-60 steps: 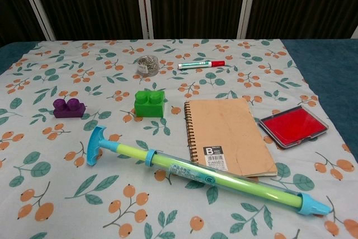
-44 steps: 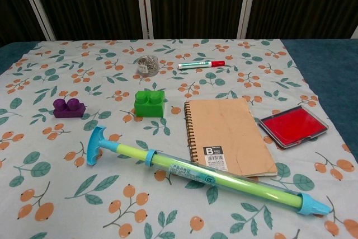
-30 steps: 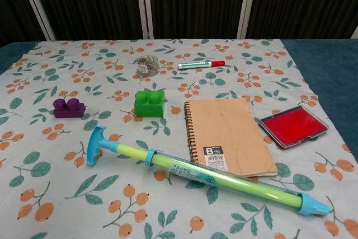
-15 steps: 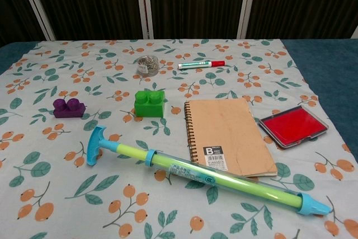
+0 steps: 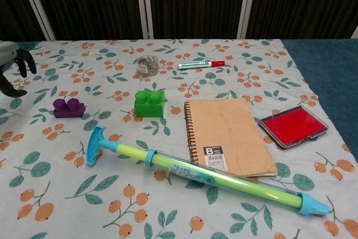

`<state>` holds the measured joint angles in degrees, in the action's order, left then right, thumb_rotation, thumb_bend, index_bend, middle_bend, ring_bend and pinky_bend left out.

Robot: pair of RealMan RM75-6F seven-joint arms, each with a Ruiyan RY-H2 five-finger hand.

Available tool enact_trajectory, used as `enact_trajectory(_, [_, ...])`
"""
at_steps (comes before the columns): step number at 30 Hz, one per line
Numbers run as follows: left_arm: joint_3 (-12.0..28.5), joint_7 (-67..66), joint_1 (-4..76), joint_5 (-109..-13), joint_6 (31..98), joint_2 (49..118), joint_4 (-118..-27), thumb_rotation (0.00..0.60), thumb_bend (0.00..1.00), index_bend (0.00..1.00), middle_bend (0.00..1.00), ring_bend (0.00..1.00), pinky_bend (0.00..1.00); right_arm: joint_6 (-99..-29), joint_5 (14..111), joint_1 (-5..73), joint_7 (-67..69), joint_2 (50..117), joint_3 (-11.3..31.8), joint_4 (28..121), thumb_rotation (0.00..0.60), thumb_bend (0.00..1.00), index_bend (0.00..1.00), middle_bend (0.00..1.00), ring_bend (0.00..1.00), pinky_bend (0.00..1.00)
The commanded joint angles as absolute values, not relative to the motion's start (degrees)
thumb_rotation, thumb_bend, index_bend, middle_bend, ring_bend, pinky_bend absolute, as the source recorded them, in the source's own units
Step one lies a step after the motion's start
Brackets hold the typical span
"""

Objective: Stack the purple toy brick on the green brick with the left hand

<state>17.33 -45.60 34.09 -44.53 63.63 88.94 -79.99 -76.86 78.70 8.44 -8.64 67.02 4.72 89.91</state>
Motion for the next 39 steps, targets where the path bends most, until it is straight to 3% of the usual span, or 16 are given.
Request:
enact_trajectory(1, [16.31,-46.12,36.20,-44.34,63.30,92.08,-77.02,0.600,0.34,0.30,0.32,0.00,0.00,-76.38,78.21,8.76,-8.87,67.22,4.94,89.68,0.600,0.22,0.03,0.06,0.09,0.00])
enact_trajectory(31, [11.93,-47.02,38.93,-46.54,65.15,96.79,-75.54,0.600,0.29,0.28,0.28,0.00,0.00,-76.42,78.80,9.32,-8.98,67.31,4.83,89.85,0.600,0.22,0.03,0.06,0.09,0.00])
enact_trajectory(39, [11.24,-48.65,39.16,-46.13,66.20,97.58,-75.45,0.600,0.29,0.30,0.31,0.00,0.00,-76.84,79.14,9.09,-8.40,67.04,4.65,89.86,0.600,0.22,0.03,0.06,0.09,0.00])
